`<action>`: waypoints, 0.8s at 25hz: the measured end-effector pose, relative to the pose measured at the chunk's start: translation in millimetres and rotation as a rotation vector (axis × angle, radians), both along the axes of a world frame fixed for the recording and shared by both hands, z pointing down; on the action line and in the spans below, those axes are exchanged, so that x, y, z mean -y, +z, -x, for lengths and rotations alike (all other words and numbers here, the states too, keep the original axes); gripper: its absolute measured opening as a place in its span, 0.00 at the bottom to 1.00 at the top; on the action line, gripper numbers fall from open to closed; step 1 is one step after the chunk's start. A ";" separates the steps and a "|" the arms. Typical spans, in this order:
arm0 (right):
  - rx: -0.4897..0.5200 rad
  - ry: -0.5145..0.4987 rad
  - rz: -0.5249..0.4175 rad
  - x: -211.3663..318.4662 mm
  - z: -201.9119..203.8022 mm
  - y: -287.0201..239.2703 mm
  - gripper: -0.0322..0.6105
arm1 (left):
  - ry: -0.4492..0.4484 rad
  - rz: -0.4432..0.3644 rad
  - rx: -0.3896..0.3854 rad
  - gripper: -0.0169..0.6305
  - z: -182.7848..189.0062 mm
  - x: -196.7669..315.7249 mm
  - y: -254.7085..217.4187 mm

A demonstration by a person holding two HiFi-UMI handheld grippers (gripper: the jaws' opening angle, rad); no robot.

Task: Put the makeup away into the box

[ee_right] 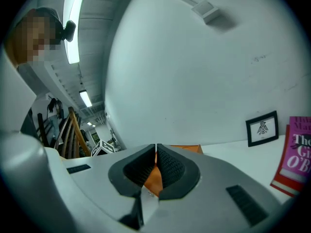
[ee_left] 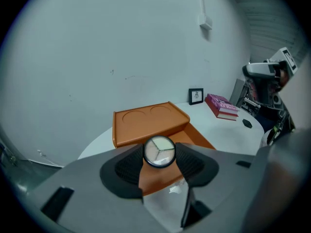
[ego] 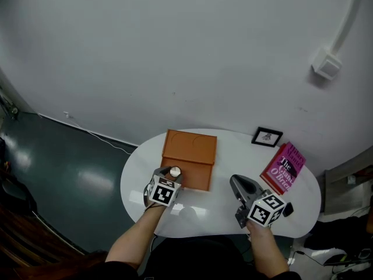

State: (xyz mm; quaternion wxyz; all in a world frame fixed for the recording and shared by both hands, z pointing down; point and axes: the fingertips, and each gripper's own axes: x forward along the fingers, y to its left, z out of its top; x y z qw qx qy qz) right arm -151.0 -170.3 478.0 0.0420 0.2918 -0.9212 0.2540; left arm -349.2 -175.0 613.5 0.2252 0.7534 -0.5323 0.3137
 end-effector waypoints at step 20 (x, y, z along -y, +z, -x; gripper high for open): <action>-0.013 -0.012 0.118 62.2 0.5 41.8 0.11 | -0.003 0.217 0.073 0.36 9.5 30.9 81.3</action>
